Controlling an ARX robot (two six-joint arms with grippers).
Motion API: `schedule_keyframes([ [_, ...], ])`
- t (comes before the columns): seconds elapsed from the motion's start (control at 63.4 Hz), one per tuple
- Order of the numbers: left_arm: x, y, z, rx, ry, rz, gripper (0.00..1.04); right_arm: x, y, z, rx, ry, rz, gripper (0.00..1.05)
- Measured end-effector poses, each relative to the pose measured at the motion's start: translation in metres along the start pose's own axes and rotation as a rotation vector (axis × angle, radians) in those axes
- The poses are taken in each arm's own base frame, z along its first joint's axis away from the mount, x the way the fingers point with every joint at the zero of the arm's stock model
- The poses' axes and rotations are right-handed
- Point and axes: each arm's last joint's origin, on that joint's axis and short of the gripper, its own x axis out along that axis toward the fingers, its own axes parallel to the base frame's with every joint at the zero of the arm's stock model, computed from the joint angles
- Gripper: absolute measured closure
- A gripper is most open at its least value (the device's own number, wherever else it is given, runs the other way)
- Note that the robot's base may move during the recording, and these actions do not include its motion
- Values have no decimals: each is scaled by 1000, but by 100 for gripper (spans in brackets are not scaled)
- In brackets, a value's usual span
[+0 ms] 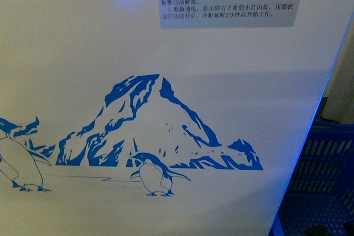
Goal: Put drink in fridge
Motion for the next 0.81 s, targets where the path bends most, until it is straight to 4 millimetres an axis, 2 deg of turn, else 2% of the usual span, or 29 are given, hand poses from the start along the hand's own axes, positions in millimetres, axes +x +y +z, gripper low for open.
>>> schedule_keyframes([
  [0.253,0,0,0,0,0,0,8,-63,-23,38,100,-125,-38,65],
  [0.331,0,0,0,0,0,0,8,-105,-36,64,155,-213,-69,65],
  [0.395,0,0,0,0,0,0,8,-129,-42,76,178,-261,-91,65],
  [0.41,0,0,0,0,0,0,8,-141,-44,83,188,-286,-105,65],
  [0.584,0,0,0,0,0,0,8,-217,-52,112,223,-438,-191,65],
  [0.631,0,0,0,0,0,0,8,-246,-51,121,235,-500,-214,65],
  [0.679,0,0,0,0,0,0,8,-292,-46,130,250,-605,-241,65],
  [0.695,0,0,0,0,0,0,8,-300,-45,131,249,-622,-243,65],
  [0.726,0,0,0,0,0,0,8,-329,-39,133,267,-692,-239,65],
  [0.805,0,0,0,0,0,0,8,-376,-26,130,279,-809,-246,65],
])
